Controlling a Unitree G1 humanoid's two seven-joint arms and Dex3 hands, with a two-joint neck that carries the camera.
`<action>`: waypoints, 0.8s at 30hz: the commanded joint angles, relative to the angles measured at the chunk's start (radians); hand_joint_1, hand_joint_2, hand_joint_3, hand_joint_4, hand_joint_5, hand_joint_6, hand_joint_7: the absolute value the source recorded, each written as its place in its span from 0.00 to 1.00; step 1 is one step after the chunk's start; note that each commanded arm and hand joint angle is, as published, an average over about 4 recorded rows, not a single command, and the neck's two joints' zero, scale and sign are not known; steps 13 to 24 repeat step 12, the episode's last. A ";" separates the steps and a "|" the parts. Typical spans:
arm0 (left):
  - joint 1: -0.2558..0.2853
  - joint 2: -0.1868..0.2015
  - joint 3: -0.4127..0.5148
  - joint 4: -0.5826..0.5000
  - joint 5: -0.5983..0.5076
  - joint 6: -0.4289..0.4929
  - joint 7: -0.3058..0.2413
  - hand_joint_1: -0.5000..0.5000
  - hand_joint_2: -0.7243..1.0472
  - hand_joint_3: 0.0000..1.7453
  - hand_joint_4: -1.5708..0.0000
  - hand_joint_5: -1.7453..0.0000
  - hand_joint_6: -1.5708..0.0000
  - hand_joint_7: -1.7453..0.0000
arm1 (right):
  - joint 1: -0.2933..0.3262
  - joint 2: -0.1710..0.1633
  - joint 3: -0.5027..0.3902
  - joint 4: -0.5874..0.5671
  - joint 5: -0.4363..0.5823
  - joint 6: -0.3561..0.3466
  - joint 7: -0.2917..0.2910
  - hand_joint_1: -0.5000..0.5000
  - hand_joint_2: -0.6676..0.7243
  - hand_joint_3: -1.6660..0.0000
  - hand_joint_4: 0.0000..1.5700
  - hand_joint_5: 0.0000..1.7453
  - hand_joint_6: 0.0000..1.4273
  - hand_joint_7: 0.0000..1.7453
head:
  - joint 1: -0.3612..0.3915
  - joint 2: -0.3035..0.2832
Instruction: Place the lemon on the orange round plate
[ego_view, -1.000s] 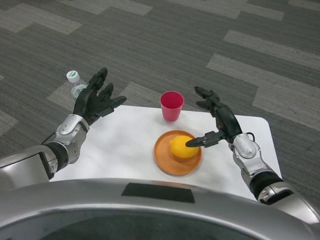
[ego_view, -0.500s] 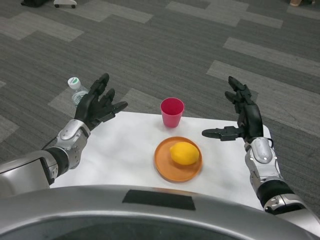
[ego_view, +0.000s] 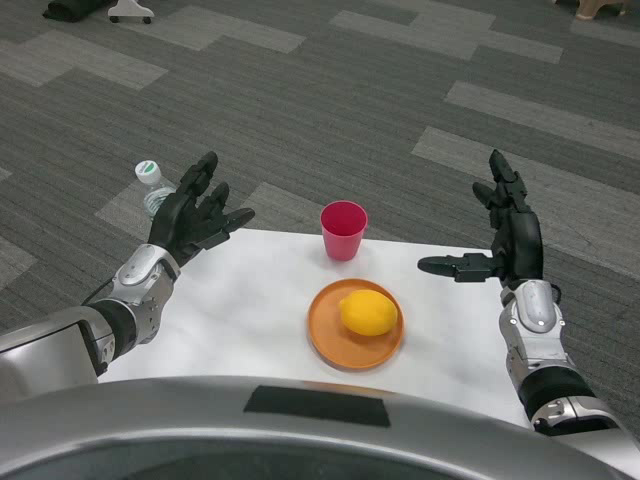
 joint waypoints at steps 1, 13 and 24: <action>-0.019 0.013 0.011 0.004 -0.002 -0.003 0.003 1.00 0.75 0.05 1.00 1.00 1.00 1.00 | 0.003 -0.001 -0.011 0.003 0.007 -0.006 -0.006 0.80 0.55 0.90 0.00 0.33 0.00 0.00 | -0.007 0.001; -0.019 0.006 0.008 0.005 0.002 -0.003 0.003 1.00 0.75 0.05 1.00 1.00 1.00 1.00 | 0.003 -0.005 -0.011 0.003 0.007 -0.006 -0.006 0.83 0.55 0.90 0.00 0.33 0.00 0.01 | -0.020 0.026; -0.019 0.006 0.008 0.005 0.002 -0.003 0.003 1.00 0.75 0.05 1.00 1.00 1.00 1.00 | 0.003 -0.005 -0.011 0.003 0.007 -0.006 -0.006 0.83 0.55 0.90 0.00 0.33 0.00 0.01 | -0.020 0.026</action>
